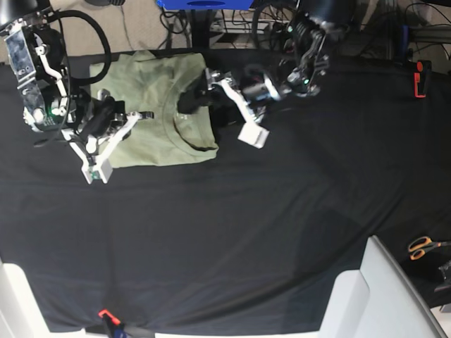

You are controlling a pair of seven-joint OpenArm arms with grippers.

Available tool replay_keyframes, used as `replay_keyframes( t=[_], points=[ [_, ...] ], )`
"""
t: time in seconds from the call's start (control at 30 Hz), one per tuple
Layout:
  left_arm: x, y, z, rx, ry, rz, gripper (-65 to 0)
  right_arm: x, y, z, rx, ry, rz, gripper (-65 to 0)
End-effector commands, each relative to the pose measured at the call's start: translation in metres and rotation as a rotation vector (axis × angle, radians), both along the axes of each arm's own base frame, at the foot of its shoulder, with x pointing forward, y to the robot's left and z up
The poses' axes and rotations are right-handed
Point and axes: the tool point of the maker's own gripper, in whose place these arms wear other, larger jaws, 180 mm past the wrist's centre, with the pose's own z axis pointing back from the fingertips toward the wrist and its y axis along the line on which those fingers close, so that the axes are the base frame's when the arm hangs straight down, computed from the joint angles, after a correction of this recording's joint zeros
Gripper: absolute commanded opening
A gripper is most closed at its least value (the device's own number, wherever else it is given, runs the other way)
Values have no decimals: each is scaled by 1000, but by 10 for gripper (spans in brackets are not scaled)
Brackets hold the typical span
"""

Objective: Fold the T-shirt properly
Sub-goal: 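Bring the left gripper over and grasp the shirt's folded edge, then pull the grasped shirt edge with the left gripper, rotating the bundle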

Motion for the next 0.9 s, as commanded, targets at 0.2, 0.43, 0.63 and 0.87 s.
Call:
replay_keyframes(
  t=[0.2, 0.43, 0.63, 0.87],
  points=[
    [-11, -27, -27, 57, 69, -134, -41, 11, -4, 9, -2, -51, -8, -650],
    [-13, -31, -33, 68, 88, -164, -54, 10, -10, -2, -9, -63, -34, -650],
    [-15, -30, -34, 66, 94, -156, -510, 9, -14, -9, -17, -56, -46, -650],
    [-14, -30, -31, 65, 86, -158, -650, 13, -23, -7, -35, -79, -48, -650]
  ],
)
